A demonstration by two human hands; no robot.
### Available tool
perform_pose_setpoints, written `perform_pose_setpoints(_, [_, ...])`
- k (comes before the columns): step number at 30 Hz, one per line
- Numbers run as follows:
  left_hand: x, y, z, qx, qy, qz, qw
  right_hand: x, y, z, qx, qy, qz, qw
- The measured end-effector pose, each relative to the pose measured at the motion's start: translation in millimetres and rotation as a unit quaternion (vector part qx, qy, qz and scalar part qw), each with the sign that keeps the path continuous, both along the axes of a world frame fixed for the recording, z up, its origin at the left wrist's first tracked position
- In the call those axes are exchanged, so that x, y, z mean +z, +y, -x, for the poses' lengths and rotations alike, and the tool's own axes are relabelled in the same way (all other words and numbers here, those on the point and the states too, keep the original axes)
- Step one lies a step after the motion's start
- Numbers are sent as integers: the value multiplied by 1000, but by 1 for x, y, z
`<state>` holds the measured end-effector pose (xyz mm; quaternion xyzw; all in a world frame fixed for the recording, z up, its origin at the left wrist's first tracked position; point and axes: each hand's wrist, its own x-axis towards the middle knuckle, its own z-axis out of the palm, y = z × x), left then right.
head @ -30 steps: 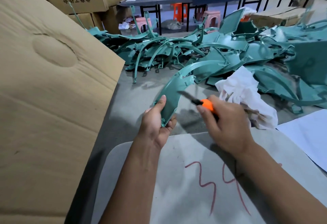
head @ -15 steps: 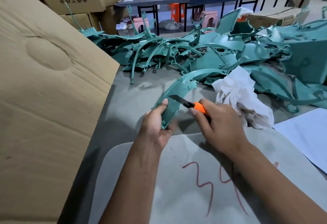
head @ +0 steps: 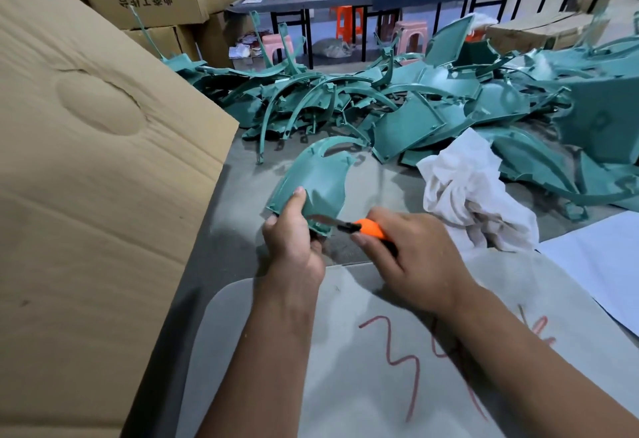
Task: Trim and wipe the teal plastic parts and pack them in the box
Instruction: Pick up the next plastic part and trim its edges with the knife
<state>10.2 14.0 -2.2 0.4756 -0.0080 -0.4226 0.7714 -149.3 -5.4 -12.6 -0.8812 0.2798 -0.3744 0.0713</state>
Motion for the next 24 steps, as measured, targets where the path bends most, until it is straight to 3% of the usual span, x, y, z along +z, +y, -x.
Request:
perform_pose_setpoints(3, [2, -1, -2, 15, 3, 9, 1000, -4, -1, -2, -41, 41, -14, 998])
perform_pose_setpoints(7, [3, -1, -5, 45, 4, 9, 999, -4, -10, 9, -115, 6, -17, 993])
perform_pose_setpoints(10, [2, -1, -6, 47, 14, 8, 999, -3, -9, 13, -62, -15, -16, 998])
perform_pose_setpoints(12, [2, -1, -5, 43, 25, 10, 999, -4, -5, 9, -28, 21, -9, 999])
perform_pose_setpoints(17, [3, 1, -5, 36, 65, 23, 997, -4, -12, 10, -117, 11, -25, 993])
perform_pose_setpoints(20, [4, 2, -4, 31, 74, 19, 997, -3, -10, 12, -72, -25, -3, 997])
perform_pose_setpoints(22, [5, 2, -1, 21, 91, 34, 995, -5, -3, 6, -31, 3, 19, 999])
perform_pose_setpoints(24, [6, 4, 1, 9, 104, 56, 993, -7, -4, 3, -51, 29, 19, 998])
